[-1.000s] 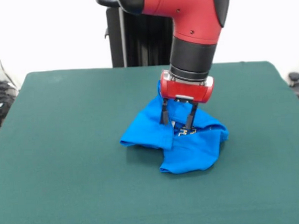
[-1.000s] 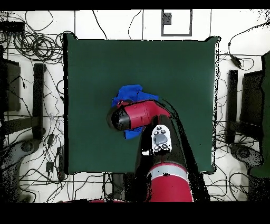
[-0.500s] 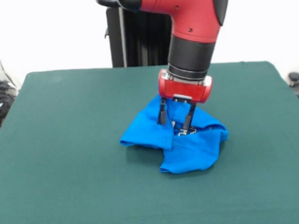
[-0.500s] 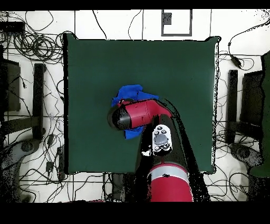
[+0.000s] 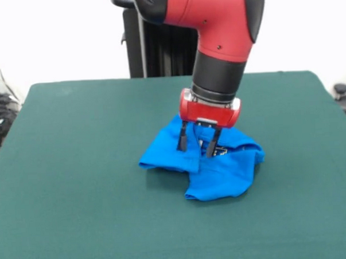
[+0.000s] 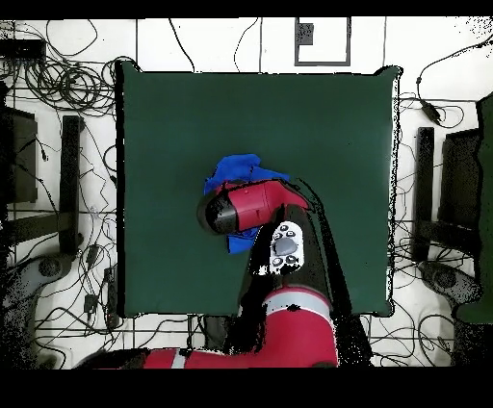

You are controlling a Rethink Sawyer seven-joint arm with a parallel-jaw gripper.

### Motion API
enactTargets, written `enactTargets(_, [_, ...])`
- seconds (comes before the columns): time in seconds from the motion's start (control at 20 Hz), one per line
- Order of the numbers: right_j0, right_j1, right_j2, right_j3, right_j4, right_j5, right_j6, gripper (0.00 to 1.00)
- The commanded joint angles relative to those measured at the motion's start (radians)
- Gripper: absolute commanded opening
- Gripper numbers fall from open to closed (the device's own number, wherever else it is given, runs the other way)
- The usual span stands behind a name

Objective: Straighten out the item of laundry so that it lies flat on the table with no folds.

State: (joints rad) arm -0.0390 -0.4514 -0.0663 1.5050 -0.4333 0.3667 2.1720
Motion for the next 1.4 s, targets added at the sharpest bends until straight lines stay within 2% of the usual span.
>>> enactTargets(0.05, [0.014,0.097,0.018,-0.047,-0.026,-0.048,0.066,1.0])
enactTargets(0.45, [0.029,0.15,-0.001,-0.083,-0.024,-0.083,0.084,1.0])
enactTargets(0.8, [0.036,0.159,-0.015,-0.104,-0.025,-0.085,0.083,1.0])
enactTargets(1.05, [0.063,0.167,-0.058,-0.119,-0.045,-0.146,0.102,1.0])
enactTargets(1.4, [0.075,0.153,-0.087,-0.088,-0.033,-0.18,0.107,1.0])
